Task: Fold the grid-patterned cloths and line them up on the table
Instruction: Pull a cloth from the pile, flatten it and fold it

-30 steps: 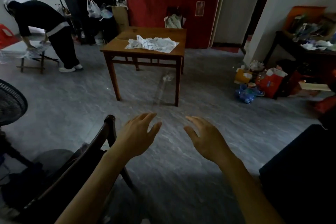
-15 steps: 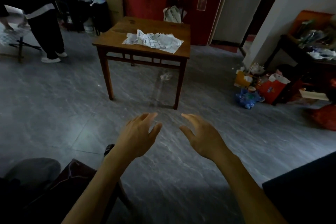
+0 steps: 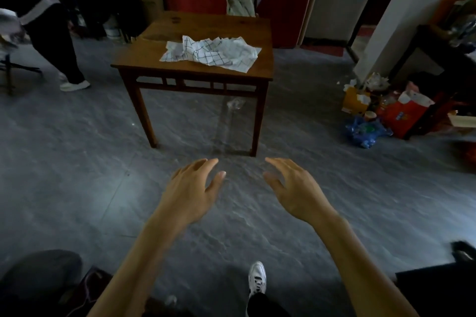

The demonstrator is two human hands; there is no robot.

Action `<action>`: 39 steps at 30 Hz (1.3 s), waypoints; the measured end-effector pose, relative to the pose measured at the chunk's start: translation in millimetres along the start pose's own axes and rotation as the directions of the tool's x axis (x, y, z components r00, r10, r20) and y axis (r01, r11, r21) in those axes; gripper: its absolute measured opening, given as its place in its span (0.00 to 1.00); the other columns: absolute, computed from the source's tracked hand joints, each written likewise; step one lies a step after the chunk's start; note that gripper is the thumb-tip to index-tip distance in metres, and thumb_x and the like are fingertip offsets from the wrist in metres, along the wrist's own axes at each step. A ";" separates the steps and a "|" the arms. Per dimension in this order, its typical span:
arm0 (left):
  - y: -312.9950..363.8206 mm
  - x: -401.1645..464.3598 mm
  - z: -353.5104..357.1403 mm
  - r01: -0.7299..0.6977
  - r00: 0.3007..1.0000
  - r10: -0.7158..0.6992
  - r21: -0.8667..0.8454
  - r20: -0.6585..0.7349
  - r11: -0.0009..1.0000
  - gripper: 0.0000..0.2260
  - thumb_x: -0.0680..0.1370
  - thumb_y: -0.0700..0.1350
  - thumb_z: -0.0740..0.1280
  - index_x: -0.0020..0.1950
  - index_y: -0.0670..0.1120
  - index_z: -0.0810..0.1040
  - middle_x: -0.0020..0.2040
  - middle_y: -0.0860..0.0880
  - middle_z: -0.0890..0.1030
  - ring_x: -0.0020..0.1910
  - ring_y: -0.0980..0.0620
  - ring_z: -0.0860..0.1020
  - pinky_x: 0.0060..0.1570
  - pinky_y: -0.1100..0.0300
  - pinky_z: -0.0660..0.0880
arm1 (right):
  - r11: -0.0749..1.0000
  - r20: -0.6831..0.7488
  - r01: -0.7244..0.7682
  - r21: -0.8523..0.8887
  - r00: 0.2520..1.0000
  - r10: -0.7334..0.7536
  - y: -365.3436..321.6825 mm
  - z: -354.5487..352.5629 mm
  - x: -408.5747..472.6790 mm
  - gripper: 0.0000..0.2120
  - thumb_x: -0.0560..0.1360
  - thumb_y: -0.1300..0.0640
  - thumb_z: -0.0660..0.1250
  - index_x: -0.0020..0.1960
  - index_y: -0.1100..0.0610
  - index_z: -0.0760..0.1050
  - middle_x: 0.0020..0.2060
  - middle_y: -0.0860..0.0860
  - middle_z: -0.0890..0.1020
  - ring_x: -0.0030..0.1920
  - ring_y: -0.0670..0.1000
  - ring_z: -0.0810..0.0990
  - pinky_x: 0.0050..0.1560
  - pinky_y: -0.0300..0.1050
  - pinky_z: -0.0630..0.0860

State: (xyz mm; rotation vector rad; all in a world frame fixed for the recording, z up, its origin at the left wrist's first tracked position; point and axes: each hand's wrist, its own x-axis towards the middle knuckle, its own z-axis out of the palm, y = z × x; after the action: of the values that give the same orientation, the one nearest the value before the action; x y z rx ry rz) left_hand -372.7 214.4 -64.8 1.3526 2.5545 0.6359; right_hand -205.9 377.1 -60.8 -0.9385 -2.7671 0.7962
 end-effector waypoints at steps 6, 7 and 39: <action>12.5 102.3 1.7 0.057 0.998 -0.057 -0.034 -0.010 0.998 0.23 0.79 0.59 0.57 0.70 0.48 0.70 0.68 0.49 0.73 0.66 0.50 0.72 0.63 0.58 0.67 | 0.999 0.019 0.030 0.027 0.999 -0.030 42.4 -22.5 101.6 0.24 0.81 0.43 0.55 0.74 0.50 0.63 0.72 0.48 0.68 0.70 0.50 0.67 0.69 0.47 0.64; 15.5 118.0 0.6 0.069 0.998 -0.069 -0.036 0.000 0.997 0.23 0.80 0.59 0.57 0.71 0.49 0.70 0.68 0.50 0.73 0.66 0.51 0.71 0.64 0.58 0.67 | 0.999 0.018 0.032 0.044 0.999 -0.033 46.8 -28.1 118.5 0.24 0.81 0.43 0.55 0.74 0.50 0.63 0.71 0.48 0.69 0.70 0.50 0.68 0.69 0.47 0.65; -203.0 554.3 -73.0 0.026 0.998 -0.018 -0.136 0.064 0.990 0.23 0.80 0.57 0.57 0.73 0.50 0.64 0.69 0.51 0.71 0.67 0.53 0.69 0.61 0.63 0.65 | 0.999 0.020 0.002 0.049 1.000 -0.003 -52.7 9.8 613.3 0.22 0.81 0.44 0.57 0.72 0.49 0.66 0.70 0.46 0.70 0.69 0.46 0.68 0.70 0.47 0.66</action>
State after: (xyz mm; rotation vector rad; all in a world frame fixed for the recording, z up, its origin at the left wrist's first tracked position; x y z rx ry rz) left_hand -864.8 548.6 -69.8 1.2772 2.4251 0.7378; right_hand -728.6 701.9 -78.5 -0.9235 -2.7511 0.8735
